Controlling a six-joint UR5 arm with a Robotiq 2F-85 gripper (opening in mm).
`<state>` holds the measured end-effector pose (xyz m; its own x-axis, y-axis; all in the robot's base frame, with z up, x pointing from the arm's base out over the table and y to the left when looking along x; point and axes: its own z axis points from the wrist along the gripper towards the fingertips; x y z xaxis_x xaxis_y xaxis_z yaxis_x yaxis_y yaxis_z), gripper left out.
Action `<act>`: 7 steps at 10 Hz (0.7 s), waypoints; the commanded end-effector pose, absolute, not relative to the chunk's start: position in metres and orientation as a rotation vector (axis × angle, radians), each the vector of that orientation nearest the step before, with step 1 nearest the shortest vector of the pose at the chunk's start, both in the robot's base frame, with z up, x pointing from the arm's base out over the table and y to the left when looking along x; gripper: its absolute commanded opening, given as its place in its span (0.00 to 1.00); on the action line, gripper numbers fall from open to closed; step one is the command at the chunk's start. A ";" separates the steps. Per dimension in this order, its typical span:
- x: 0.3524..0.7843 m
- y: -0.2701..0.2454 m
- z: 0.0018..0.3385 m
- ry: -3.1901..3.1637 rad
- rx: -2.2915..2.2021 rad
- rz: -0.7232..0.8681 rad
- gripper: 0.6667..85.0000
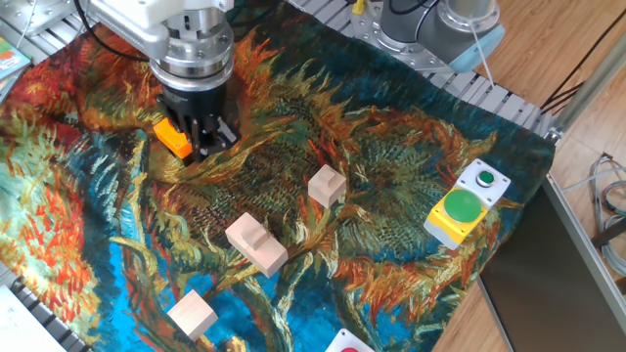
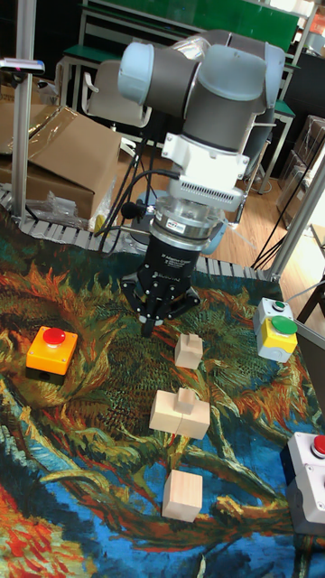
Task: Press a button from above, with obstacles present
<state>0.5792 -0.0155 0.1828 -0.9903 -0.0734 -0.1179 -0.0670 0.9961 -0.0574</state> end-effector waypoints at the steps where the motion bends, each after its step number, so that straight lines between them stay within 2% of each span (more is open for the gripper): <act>1: 0.562 -0.026 0.174 3.042 -0.187 -0.068 0.02; 3: 0.560 -0.024 0.172 3.041 -0.205 -0.046 0.15; 4: 0.561 -0.031 0.172 3.035 -0.251 -0.090 0.21; 5: 0.557 -0.039 0.172 3.051 -0.301 -0.137 0.24; 7: 0.560 -0.032 0.172 3.032 -0.336 -0.096 0.24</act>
